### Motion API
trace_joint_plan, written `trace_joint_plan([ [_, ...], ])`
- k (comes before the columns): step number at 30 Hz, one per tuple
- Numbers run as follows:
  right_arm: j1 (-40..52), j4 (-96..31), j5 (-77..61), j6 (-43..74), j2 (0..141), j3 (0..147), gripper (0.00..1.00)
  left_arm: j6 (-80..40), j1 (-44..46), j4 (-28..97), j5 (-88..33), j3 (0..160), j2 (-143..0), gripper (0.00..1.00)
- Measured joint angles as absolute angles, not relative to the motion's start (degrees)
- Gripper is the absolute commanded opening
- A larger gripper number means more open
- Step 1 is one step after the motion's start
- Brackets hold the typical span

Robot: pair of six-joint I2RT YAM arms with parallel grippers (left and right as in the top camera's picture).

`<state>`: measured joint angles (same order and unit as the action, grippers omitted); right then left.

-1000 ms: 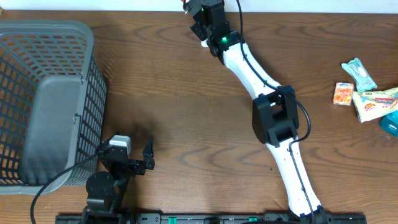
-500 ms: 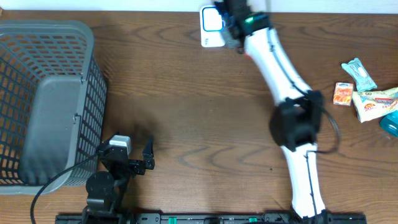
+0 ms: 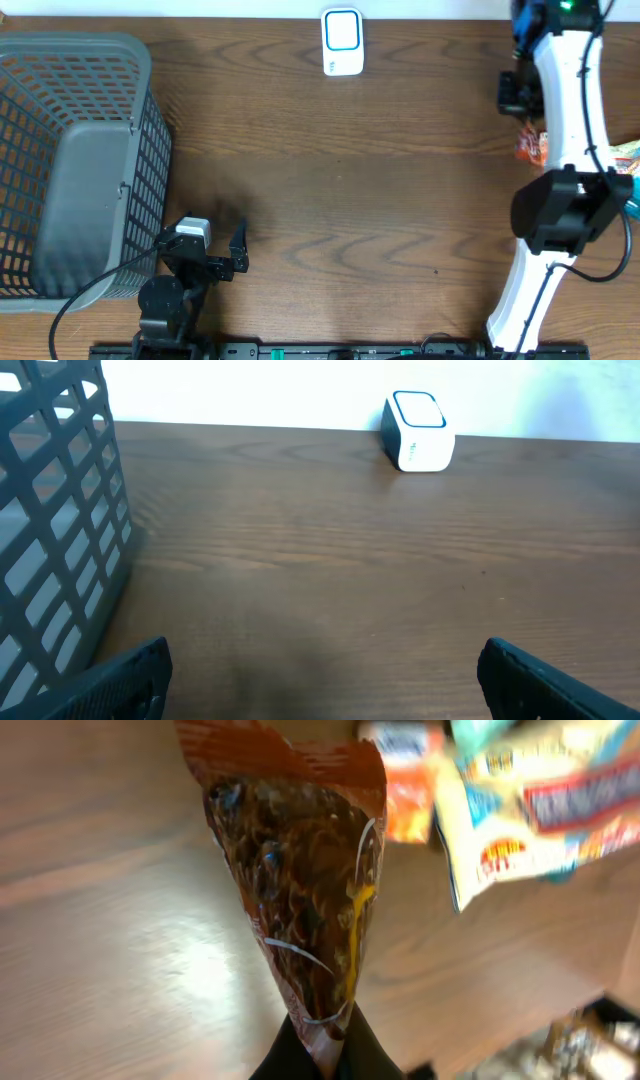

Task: Scan the item barcode
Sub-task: 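Carry the candy bar to the right table edge and release it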

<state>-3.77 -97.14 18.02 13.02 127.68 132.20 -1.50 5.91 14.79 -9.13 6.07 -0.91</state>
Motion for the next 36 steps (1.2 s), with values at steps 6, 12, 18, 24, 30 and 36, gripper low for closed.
trace_joint_plan([
  [6, -12.3, -97.2, 21.4, 22.0, 128.0, 119.0, 0.01, -1.5, 5.9, 14.8, -9.1, 6.1, -0.9, 0.98],
  [12, -19.2, -86.9, 31.7, 34.7, 128.1, 107.4, 0.01, -1.5, 5.9, 14.8, -9.1, 6.1, -0.9, 0.98],
  [18, -24.1, -67.0, 35.7, 27.0, 128.2, 106.0, 0.33, -1.5, 5.9, 14.8, -9.1, 6.1, -0.9, 0.98],
  [24, -24.2, -63.6, 36.0, 21.8, 128.2, 107.2, 0.99, -1.5, 5.9, 14.8, -9.1, 6.1, -0.9, 0.98],
  [30, -22.3, -68.9, 30.9, 20.9, 126.5, 118.2, 0.99, -1.5, 5.9, 14.8, -9.1, 6.1, -0.9, 0.98],
  [36, -20.1, -69.7, 14.2, 19.1, 109.9, 121.9, 0.99, -1.5, 5.9, 14.8, -9.1, 6.1, -0.9, 0.98],
])
